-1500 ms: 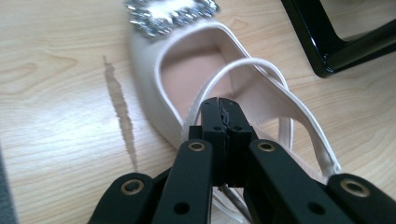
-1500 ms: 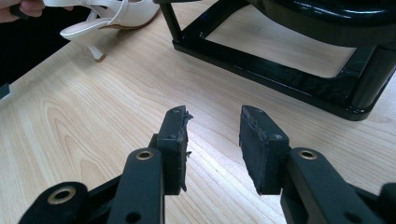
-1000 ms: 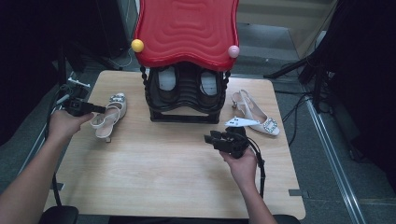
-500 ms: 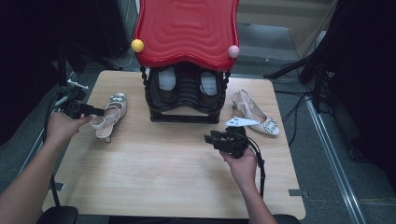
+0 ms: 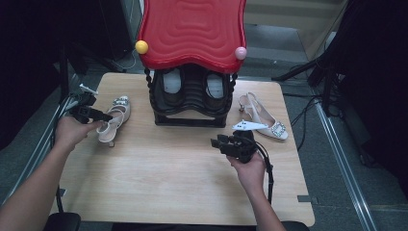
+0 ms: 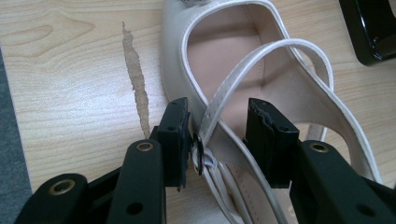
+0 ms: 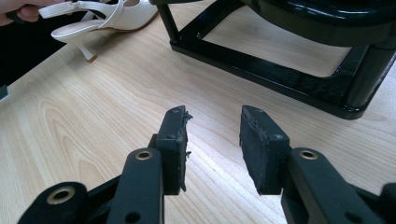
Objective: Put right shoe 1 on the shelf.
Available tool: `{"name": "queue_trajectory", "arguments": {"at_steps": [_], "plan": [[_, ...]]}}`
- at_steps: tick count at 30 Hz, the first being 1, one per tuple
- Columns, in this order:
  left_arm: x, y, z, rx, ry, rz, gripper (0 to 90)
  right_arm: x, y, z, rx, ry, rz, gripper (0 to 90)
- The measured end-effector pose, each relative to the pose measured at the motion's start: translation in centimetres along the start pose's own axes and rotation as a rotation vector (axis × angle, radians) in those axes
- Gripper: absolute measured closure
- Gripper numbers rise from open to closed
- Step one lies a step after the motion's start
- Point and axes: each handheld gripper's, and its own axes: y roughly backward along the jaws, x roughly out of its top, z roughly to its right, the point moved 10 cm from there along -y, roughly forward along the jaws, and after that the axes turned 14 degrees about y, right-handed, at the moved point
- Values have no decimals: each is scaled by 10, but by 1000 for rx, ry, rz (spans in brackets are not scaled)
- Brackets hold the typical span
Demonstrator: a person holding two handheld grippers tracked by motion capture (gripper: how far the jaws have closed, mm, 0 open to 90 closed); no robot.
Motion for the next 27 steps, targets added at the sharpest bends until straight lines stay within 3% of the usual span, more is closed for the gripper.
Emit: {"name": "queue_trajectory", "arguments": {"at_steps": [4, 6, 9, 13, 15, 21, 27], "plan": [[1, -3, -2, 2, 16, -9, 603, 0, 0, 1, -3, -3, 1, 630], [4, -5, 0, 0, 55, 14, 619, 0, 0, 1, -3, -3, -2, 629], [3, -5, -4, 25, 40, 3, 681, 0, 0, 1, -3, -3, -2, 628], [4, -5, -7, 45, 64, -12, 770, 0, 0, 1, -3, -2, -1, 628], [3, -4, -9, 55, 43, -41, 797, 0, 0, 1, -4, 2, -2, 628], [4, -4, -7, 81, 38, -58, 816, -1, -1, 0, -4, 7, -5, 628], [5, -4, -8, 79, 66, -72, 823, -1, -1, 0, -6, 5, -7, 628]]}}
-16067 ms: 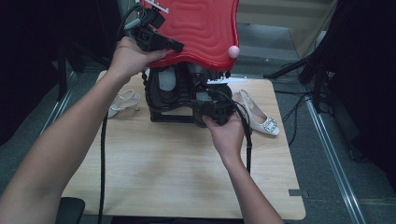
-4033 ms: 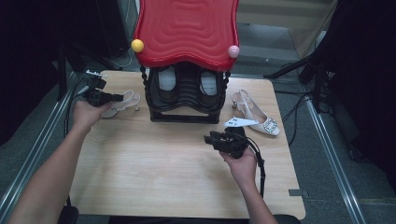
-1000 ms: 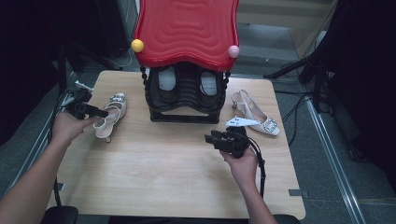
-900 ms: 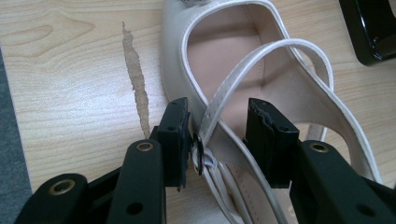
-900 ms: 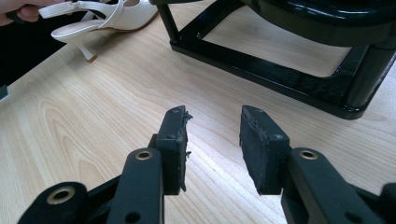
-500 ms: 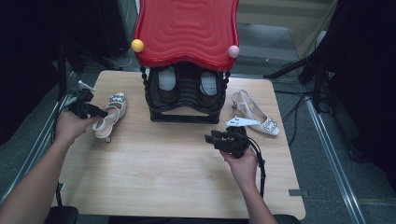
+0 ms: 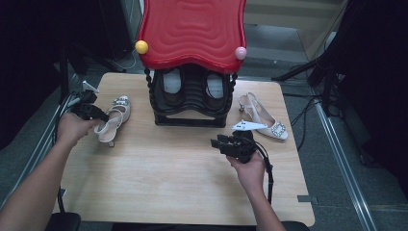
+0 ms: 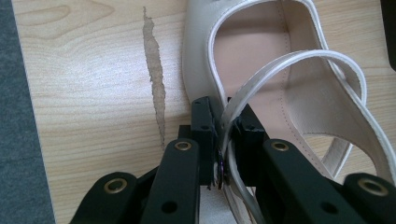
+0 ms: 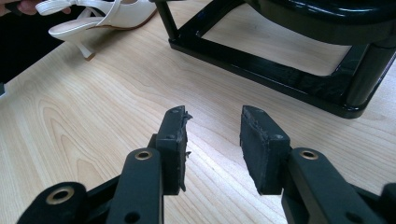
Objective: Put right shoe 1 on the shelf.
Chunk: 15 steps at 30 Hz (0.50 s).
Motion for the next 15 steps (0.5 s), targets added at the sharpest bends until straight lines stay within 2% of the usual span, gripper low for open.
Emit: {"name": "queue_trajectory", "arguments": {"at_steps": [6, 9, 15], "plan": [[0, 0, 0, 6, -6, 1, 801, 0, 0, 0, 1, 3, -1, 628], [0, -1, 1, 1, 5, -2, 766, 0, -1, 0, 1, 3, -2, 628], [1, -2, 1, -6, 26, -3, 807, 0, -1, 0, 2, 6, -2, 627]]}}
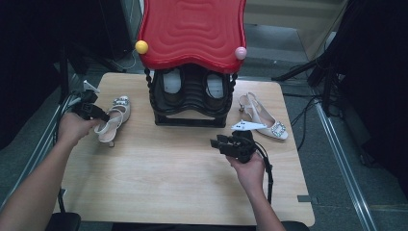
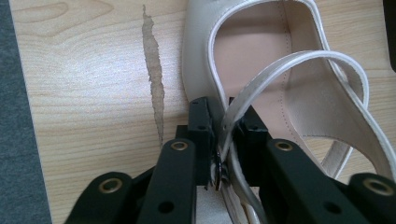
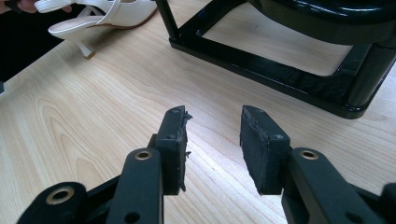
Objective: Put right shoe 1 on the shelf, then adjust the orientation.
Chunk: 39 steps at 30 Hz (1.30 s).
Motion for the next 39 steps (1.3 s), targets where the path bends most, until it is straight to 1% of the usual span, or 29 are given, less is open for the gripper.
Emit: {"name": "queue_trajectory", "arguments": {"at_steps": [3, 4, 5, 6, 7, 8, 9, 10, 11, 13, 14, 15, 17, 18, 20, 23, 24, 25, 26, 27, 28, 29, 30, 31, 32, 33, 34, 39], "plan": [[0, 0, -1, 2, -2, 0, 823, 0, 0, 0, 0, -1, 1, 627], [1, 0, -1, 1, 17, -1, 826, 0, 0, 0, 0, 0, 1, 627], [1, 0, -1, 1, 17, -1, 828, 0, 0, 0, 0, -1, 1, 627], [1, 2, 0, -14, 41, -3, 830, 0, 0, 0, 0, -3, 0, 627], [4, 2, 2, -28, 65, 18, 832, 0, 0, 0, -2, -3, 1, 627], [4, 5, 2, -38, 52, 8, 833, 1, 1, 0, -2, -5, 2, 627], [5, 7, 3, -41, 56, 13, 834, 1, 1, 0, -2, -2, 3, 627], [6, 9, 4, -33, 60, 25, 834, 1, 1, 0, -3, -1, 3, 628], [7, 10, 5, -30, 51, 24, 835, 1, 1, 1, -4, -1, 5, 628], [8, 13, 5, -33, 58, 26, 835, 1, 1, 1, -3, -3, 3, 627], [11, 17, 8, -67, 84, 41, 836, 0, 2, 0, -2, -3, 0, 627], [12, 21, 8, -78, 74, 35, 836, 0, 2, 0, -2, -1, -1, 627], [15, 26, 10, -91, 87, 47, 836, 0, 3, 0, -3, 1, 1, 628], [15, 30, 10, -98, 79, 40, 836, 0, 3, 1, -4, 0, 3, 628], [17, 36, 12, -113, 85, 45, 836, 1, 3, 1, -4, -1, 6, 628], [22, 46, 14, -115, 82, 60, 836, 1, 3, 0, -2, -2, 5, 628], [24, 49, 15, -125, 88, 70, 836, 1, 2, 0, -2, -2, 5, 628], [24, 49, 15, -125, 88, 70, 836, 2, 2, 0, -2, -2, 5, 627], [27, 57, 18, -144, 89, 81, 835, 2, 1, 0, 0, 0, 5, 627], [28, 61, 19, -147, 90, 87, 835, 2, 1, 0, 1, 2, 4, 628], [28, 61, 19, -147, 90, 87, 836, 2, 1, 0, 1, 2, 4, 628], [32, 68, 21, -146, 91, 95, 835, 1, 1, -1, 4, 3, 0, 628], [33, 72, 23, -146, 91, 96, 835, 1, 0, -1, 5, 4, 0, 627], [33, 72, 23, -146, 91, 96, 835, 1, 0, -1, 5, 4, 0, 627], [37, 80, 25, -154, 90, 103, 835, 1, 0, -2, 5, 3, -1, 627], [39, 84, 27, -161, 96, 109, 835, 1, 0, -1, 5, 6, -1, 627], [40, 87, 28, -160, 89, 109, 835, 1, 1, -1, 4, 8, 0, 628], [48, 104, 38, -168, 82, 124, 835, 1, 1, -1, 5, 5, -1, 627]]}}
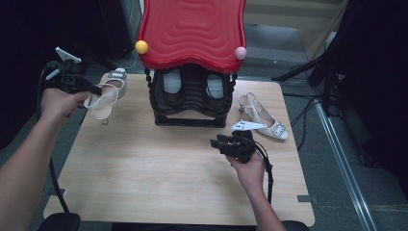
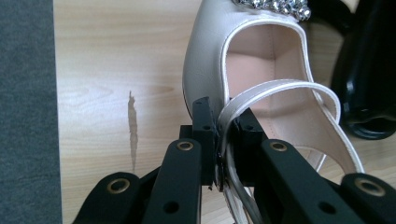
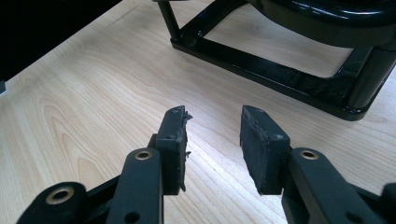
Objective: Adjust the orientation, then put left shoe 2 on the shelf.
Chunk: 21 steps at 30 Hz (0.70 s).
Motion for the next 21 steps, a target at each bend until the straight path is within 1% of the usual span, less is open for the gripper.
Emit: {"name": "queue_trajectory", "arguments": {"at_steps": [1, 6, 10, 12, 14, 16, 17, 21], "plan": [[1, 3, 3, -3, 3, -4, 834, 0, 0, 0, 0, 0, 1, 627], [10, 13, 15, -8, -11, 0, 835, 0, -1, -1, 0, 2, -3, 627], [16, 22, 27, -12, -7, 7, 834, 0, 0, -1, 2, -1, -1, 627], [20, 27, 34, -16, -20, 8, 835, -2, -1, -1, 4, 0, -8, 627], [23, 32, 40, -21, -22, 12, 834, -2, -1, -2, 6, 9, -11, 627], [26, 36, 45, -23, -25, 14, 834, -1, 0, -3, 7, 1, -5, 626], [28, 39, 48, -23, -33, 10, 834, -1, -1, -3, 6, 3, -4, 626], [37, 51, 60, -38, -30, 35, 834, -1, -2, -3, 8, 2, -6, 625]]}}
